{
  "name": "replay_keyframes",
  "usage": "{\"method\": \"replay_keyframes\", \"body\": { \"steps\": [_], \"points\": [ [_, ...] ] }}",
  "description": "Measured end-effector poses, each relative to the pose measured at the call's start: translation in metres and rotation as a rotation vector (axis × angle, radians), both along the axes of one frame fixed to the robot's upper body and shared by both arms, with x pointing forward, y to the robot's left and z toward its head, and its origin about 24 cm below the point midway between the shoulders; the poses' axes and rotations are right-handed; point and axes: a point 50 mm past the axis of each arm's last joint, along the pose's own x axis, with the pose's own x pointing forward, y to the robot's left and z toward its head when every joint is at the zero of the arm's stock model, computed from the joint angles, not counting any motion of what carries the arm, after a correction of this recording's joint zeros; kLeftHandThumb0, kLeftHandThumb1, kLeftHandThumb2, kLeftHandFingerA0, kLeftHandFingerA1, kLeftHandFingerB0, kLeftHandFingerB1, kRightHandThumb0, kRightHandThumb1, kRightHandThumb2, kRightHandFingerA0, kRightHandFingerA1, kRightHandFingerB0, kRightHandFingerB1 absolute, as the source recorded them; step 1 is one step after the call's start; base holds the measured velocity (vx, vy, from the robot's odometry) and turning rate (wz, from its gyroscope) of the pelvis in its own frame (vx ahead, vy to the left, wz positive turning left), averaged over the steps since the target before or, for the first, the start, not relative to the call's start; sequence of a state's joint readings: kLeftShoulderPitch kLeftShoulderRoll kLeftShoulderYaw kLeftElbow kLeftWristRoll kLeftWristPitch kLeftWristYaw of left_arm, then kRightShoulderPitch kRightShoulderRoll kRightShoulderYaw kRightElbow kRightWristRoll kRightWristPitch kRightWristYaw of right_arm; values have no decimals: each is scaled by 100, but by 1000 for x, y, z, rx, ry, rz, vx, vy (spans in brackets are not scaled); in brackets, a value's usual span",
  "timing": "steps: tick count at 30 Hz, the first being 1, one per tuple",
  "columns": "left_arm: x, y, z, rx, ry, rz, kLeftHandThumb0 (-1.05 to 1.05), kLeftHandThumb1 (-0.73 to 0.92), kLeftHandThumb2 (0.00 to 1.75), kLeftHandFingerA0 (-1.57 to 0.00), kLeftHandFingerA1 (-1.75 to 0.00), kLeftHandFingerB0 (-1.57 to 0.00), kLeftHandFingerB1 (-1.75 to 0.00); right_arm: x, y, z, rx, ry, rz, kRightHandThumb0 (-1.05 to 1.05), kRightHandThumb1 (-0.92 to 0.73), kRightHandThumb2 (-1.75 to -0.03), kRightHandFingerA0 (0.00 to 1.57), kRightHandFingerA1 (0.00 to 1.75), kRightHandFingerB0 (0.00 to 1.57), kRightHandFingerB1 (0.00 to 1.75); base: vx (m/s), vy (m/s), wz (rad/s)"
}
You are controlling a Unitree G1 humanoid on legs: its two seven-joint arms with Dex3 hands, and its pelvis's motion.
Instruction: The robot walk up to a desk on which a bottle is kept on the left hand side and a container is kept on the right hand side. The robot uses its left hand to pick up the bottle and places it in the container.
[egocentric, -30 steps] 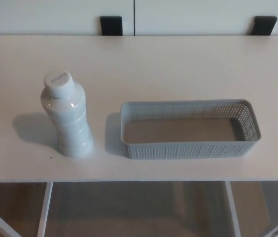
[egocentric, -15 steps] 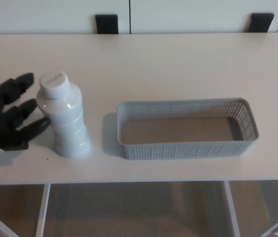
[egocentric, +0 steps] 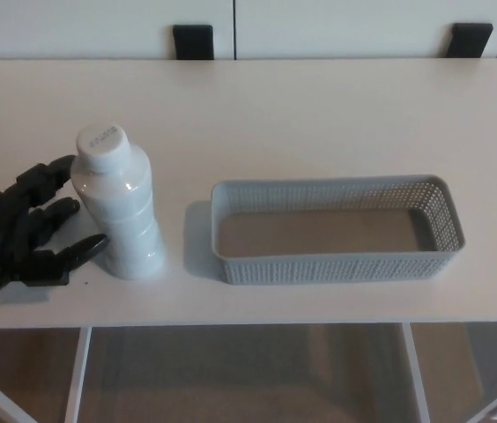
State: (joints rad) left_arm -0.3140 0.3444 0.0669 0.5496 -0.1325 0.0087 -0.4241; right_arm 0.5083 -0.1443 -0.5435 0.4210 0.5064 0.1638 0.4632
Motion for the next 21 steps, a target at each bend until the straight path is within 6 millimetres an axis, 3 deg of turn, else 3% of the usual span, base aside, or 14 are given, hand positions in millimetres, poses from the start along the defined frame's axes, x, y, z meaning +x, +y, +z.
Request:
{"method": "replay_keyframes", "body": {
  "steps": [7, 8, 9, 15, 18, 21],
  "points": [
    [-6, 0, -1, 6, -10, -8, -62, 39, 77, 0, -12, 0, -12, 6, 1, 4, -5, -9, 13, -15, -30, -80, 55, 71, 24, 54, 0, 0, 0],
    [-6, 0, -1, 6, -10, -8, -62, 38, 77, 0, -13, 0, -12, 6, 1, 4, -5, -9, 12, -17, -46, -53, 64, 63, 37, 42, 0, 0, 0],
    [-6, -1, -1, 6, -12, -10, -64, 39, 79, 0, -12, 0, -11, 6, 1, 3, -3, -8, 12, -14, -31, -81, 54, 70, 24, 54, 0, 0, 0],
    [-7, -11, 5, 20, -45, -59, -63, 38, 78, 0, -14, 0, -13, 10, 1, 4, 1, -12, 11, -14, -32, -82, 53, 70, 21, 53, 0, 0, 0],
    [-8, -27, 8, 16, -70, -113, -64, 38, 79, 0, -13, 0, -13, 11, 2, 4, 1, -15, 14, -15, -29, -80, 60, 72, 24, 54, 0, 0, 0],
    [-7, -38, 8, 9, -81, -146, -67, 40, 81, 0, -14, 0, -13, 13, 2, 4, 1, -14, 18, -13, -32, -82, 54, 70, 24, 54, 0, 0, 0]
  ]
}}
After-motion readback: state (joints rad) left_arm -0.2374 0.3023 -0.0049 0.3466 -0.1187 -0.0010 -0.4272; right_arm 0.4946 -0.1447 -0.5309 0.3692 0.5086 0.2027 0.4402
